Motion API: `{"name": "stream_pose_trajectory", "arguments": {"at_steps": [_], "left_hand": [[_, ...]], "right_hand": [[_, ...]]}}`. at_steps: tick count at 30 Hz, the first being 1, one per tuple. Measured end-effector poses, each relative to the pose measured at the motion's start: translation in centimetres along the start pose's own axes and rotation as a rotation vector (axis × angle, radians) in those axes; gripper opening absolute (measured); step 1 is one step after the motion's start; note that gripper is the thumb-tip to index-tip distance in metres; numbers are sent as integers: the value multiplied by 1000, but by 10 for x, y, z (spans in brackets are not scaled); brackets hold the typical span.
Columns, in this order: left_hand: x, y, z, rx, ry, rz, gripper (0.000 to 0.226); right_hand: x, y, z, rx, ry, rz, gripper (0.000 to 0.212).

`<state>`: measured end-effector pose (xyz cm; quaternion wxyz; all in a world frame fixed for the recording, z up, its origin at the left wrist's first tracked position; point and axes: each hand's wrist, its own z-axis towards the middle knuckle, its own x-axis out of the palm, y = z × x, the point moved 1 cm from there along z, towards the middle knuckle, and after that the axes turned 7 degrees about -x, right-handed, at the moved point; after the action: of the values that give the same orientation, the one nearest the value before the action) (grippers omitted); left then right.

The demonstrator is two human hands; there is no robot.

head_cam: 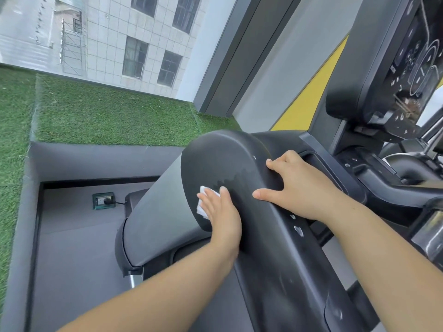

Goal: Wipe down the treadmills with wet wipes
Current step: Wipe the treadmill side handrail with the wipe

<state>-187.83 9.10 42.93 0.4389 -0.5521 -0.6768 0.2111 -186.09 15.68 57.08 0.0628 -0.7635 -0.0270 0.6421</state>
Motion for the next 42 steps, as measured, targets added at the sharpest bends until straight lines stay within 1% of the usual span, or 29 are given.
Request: {"name": "stream_pose_trajectory", "arguments": {"at_steps": [3, 5, 7, 9, 12, 14, 16, 17, 19, 20, 21, 23, 26, 28, 31, 32, 33, 34, 36, 37, 39, 42], "left_hand": [[1, -20, 25, -7, -106, 89, 54], [3, -20, 29, -7, -99, 119, 53], [7, -11, 19, 69, -85, 227, 49], [11, -9, 11, 62, -70, 264, 47], [12, -19, 26, 84, -92, 269, 50], [11, -26, 43, 116, -124, 349, 49], [9, -28, 40, 128, -115, 431, 47], [9, -24, 33, 177, -107, 520, 46], [9, -15, 14, 274, -92, 621, 41], [8, -11, 10, 308, -71, 620, 40], [8, -12, 13, 344, -68, 616, 44], [8, -21, 32, 392, -112, 596, 58], [10, -34, 53, 385, -122, 593, 60], [10, -28, 40, 460, -96, 587, 66], [5, -14, 15, 546, -14, 534, 86], [4, -14, 19, 552, 3, 557, 86], [5, -19, 28, 556, 7, 605, 83], [6, -27, 38, 543, 23, 635, 74], [8, -44, 49, 456, 56, 570, 57], [8, -48, 49, 442, 61, 531, 56], [8, -45, 34, 479, 87, 499, 57], [3, -24, 9, 568, 215, 503, 63]], "right_hand": [[0, 1, -1, 7, -7, 6, 82], [0, 1, -1, 12, -8, 8, 81], [-1, 2, -1, 13, -6, 9, 80], [-1, 2, -1, 17, -6, 12, 81], [0, 3, 0, 27, -5, 15, 82], [0, 3, 0, 33, -4, 15, 81], [0, 3, 0, 42, -1, 22, 81], [0, 3, 0, 46, -1, 27, 81], [-1, 4, -1, 54, -1, 38, 81], [-1, 5, -1, 58, -2, 43, 81], [-1, 5, -1, 61, -4, 47, 81], [-1, 6, -1, 71, -5, 55, 81], [0, 6, -1, 84, -10, 60, 80], [0, 6, -1, 88, -10, 65, 80], [-1, 6, 0, 96, -12, 74, 80], [-1, 6, 0, 99, -11, 76, 80], [-1, 5, 0, 99, -12, 77, 80], [0, 4, 0, 98, -13, 77, 80], [1, 3, -1, 96, -19, 83, 80], [1, 3, -1, 95, -20, 86, 80], [1, 3, -1, 91, -20, 87, 80], [1, 3, -2, 75, -25, 78, 80]]}}
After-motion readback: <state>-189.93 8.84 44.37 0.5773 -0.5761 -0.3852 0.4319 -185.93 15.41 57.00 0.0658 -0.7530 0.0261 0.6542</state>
